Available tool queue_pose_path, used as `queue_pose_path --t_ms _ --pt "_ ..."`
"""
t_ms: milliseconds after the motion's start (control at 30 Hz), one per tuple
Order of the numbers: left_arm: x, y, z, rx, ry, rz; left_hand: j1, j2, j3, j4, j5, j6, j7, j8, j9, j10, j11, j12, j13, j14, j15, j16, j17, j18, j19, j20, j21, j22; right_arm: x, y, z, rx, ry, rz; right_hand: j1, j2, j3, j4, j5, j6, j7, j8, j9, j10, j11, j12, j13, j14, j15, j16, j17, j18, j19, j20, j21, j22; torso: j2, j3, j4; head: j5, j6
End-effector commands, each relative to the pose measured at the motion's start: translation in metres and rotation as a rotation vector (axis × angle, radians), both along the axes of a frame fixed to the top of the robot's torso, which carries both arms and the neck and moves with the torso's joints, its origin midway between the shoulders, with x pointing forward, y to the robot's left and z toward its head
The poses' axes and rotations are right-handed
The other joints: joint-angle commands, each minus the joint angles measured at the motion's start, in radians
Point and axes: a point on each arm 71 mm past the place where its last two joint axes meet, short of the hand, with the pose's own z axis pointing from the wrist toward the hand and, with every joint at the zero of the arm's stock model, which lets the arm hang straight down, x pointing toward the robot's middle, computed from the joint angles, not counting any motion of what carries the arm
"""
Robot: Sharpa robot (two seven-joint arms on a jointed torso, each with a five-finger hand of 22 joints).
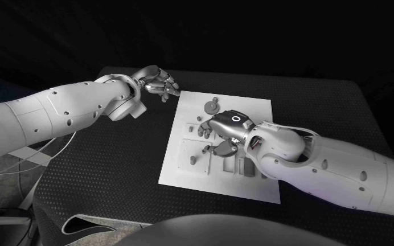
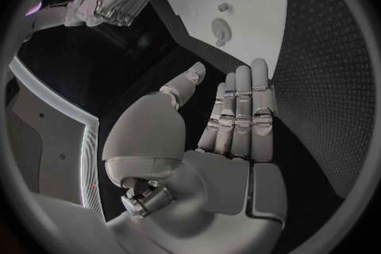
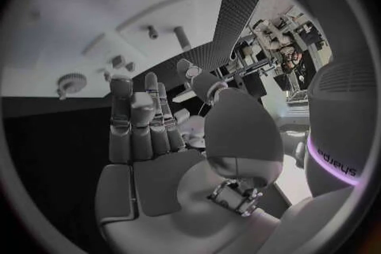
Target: Assemble the parts on the task board
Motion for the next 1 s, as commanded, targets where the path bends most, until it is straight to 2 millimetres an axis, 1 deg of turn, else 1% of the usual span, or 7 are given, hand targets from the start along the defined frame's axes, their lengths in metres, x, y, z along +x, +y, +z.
queue_pose_path --t_ms 33,233,367,400,433,833,1000 --pt "0.0 0.001 0.0 0.001 0.002 -0.005 0.003 -0.004 -0.002 0.006 0.002 -0.001 0.007 0.006 -0.002 -0.003 0.002 0.003 0.001 0.006 0.002 -0.005 0.002 0.05 0.006 0.001 -0.004 0.001 0.009 -0.012 0.023 0.165 -0.006 -0.048 0.008 -0.003 0.001 0.01 -0.003 -0.004 -0.001 -0.003 0.0 0.003 -0.004 0.004 0.005 -0.001 0.002 0.0 -0.001 0.07 -0.001 -0.006 -0.005 0.018 -0.001 0.001 -0.0016 -0.007 0.007" --pt "0.001 0.004 0.0 0.004 0.003 0.003 0.001 -0.004 -0.002 0.007 0.002 0.0 0.007 0.006 -0.001 -0.003 0.002 0.003 0.001 0.006 0.002 -0.005 0.003 0.05 0.007 0.001 -0.004 0.001 0.048 -0.061 0.042 0.175 0.236 -0.249 -0.048 0.027 -0.014 0.083 -0.006 0.001 -0.004 0.004 0.005 0.083 -0.033 0.049 0.05 0.001 -0.025 -0.004 -0.004 0.07 0.002 -0.001 -0.007 0.016 -0.001 0.0008 -0.0027 -0.029 0.019" --pt "0.001 0.002 0.0 -0.001 0.002 0.0 -0.001 -0.001 -0.002 0.011 0.002 0.001 0.006 0.007 -0.001 0.0 0.001 0.004 0.002 0.008 0.001 -0.006 0.005 0.05 0.009 0.001 -0.004 0.001 0.065 -0.091 0.041 0.113 0.368 -0.357 -0.101 0.05 -0.034 0.139 -0.006 0.026 -0.038 0.025 0.023 0.183 -0.074 0.152 0.17 -0.005 -0.066 -0.008 -0.002 0.07 0.003 -0.008 -0.012 0.015 -0.002 -0.0001 -0.0041 -0.05 0.025" --pt "0.001 0.002 0.0 -0.002 0.001 0.001 -0.001 -0.001 -0.002 0.012 0.002 0.002 0.006 0.007 -0.001 0.0 0.001 0.004 0.002 0.009 0.001 -0.006 0.006 0.05 0.009 0.001 -0.004 0.002 0.069 -0.098 0.041 0.102 0.396 -0.374 -0.098 0.058 -0.05 0.145 -0.001 0.017 -0.072 0.037 0.054 0.093 -0.097 0.317 0.437 -0.009 -0.084 -0.022 -0.003 0.07 0.001 -0.016 -0.028 0.008 -0.002 0.0 -0.0047 -0.056 0.025" --pt "0.001 0.002 0.001 -0.003 0.001 0.002 -0.002 -0.001 -0.002 0.012 0.002 0.002 0.006 0.007 -0.001 0.0 0.001 0.004 0.002 0.009 0.001 -0.006 0.006 0.05 0.009 0.001 -0.004 0.002 0.07 -0.101 0.041 0.094 0.418 -0.386 -0.105 0.048 -0.049 0.154 -0.004 0.012 -0.044 0.035 0.058 0.052 -0.083 0.347 0.5 -0.004 -0.074 -0.016 0.001 0.07 0.004 -0.013 -0.026 0.012 -0.002 0.0004 -0.0058 -0.061 0.026" --pt "0.002 0.009 0.0 -0.035 0.012 0.042 -0.018 -0.006 -0.006 0.031 0.001 0.003 0.005 0.008 -0.002 0.005 -0.001 0.005 0.004 0.015 -0.001 -0.01 0.014 0.051 0.014 -0.001 -0.004 0.004 0.047 -0.142 0.004 -0.128 0.7 -0.48 -0.256 0.062 -0.125 0.29 -0.06 0.084 -0.093 0.097 0.159 -0.01 -0.132 0.742 0.915 0.016 -0.123 0.026 0.038 0.07 0.015 -0.03 0.006 0.023 -0.001 0.0046 -0.0044 -0.071 0.022" --pt "0.001 0.006 0.001 -0.045 0.005 0.036 -0.137 -0.06 -0.087 0.063 0.0 -0.005 0.007 0.005 -0.004 0.002 -0.001 0.003 0.003 0.012 -0.001 -0.02 0.022 0.052 0.006 -0.001 -0.014 0.001 0.033 -0.16 -0.01 -0.238 0.807 -0.526 -0.296 0.085 -0.141 0.324 -0.06 0.089 -0.1 0.097 0.164 0.007 -0.139 0.764 0.926 0.03 -0.128 0.051 0.053 0.07 0.026 -0.034 0.018 0.025 0.0 0.0009 -0.0019 -0.086 0.024"
